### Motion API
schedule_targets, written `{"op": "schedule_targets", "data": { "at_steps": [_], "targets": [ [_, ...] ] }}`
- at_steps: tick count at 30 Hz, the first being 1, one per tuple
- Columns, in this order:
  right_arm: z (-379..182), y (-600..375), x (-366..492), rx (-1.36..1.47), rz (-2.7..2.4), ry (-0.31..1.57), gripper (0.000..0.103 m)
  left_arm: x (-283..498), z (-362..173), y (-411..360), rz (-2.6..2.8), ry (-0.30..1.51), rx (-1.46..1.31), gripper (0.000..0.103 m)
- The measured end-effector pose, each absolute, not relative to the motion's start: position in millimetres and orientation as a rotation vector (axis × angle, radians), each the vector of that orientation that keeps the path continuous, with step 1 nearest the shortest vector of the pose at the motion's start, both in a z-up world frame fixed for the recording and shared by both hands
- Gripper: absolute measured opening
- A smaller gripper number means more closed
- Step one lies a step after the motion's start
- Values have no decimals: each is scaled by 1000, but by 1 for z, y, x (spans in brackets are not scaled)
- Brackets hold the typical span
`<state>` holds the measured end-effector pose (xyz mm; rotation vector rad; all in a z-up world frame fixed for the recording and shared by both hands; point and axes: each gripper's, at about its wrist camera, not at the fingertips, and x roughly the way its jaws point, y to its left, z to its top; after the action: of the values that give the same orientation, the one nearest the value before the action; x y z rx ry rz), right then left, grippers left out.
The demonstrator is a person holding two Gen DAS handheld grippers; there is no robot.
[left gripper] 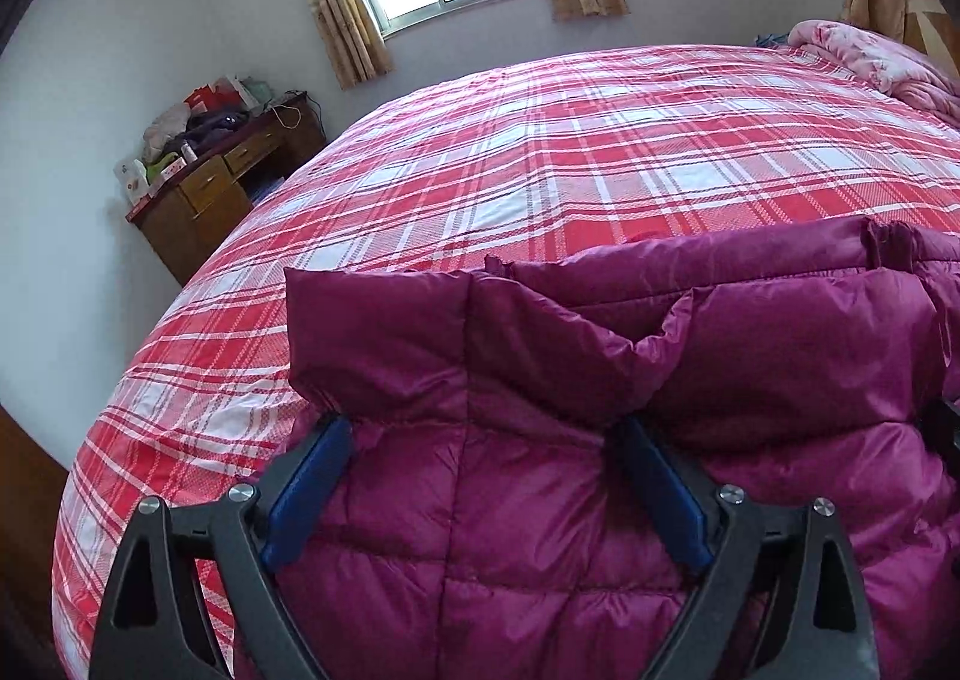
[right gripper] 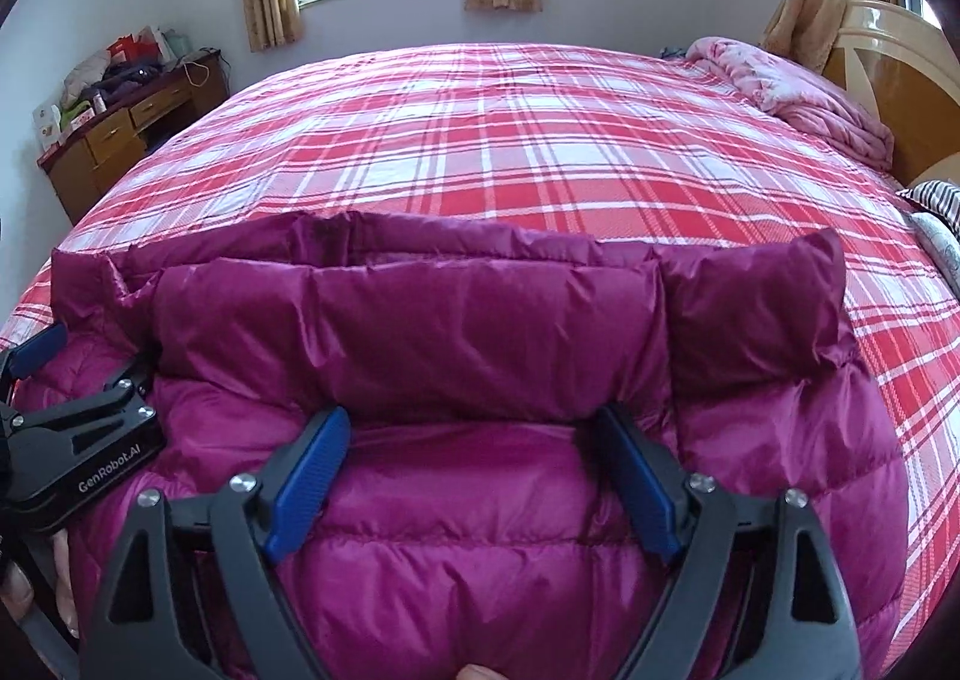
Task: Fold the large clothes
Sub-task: 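Press the folded jacket flat with both open grippers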
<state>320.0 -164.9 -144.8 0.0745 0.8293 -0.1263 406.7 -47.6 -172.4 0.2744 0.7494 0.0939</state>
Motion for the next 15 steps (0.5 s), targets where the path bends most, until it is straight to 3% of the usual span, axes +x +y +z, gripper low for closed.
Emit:
{"op": "schedule_targets", "data": {
  "at_steps": [15],
  "targets": [
    [-155,-164,328,63,-144,880,92,412,-180,-51,105,776,303,95]
  ]
}}
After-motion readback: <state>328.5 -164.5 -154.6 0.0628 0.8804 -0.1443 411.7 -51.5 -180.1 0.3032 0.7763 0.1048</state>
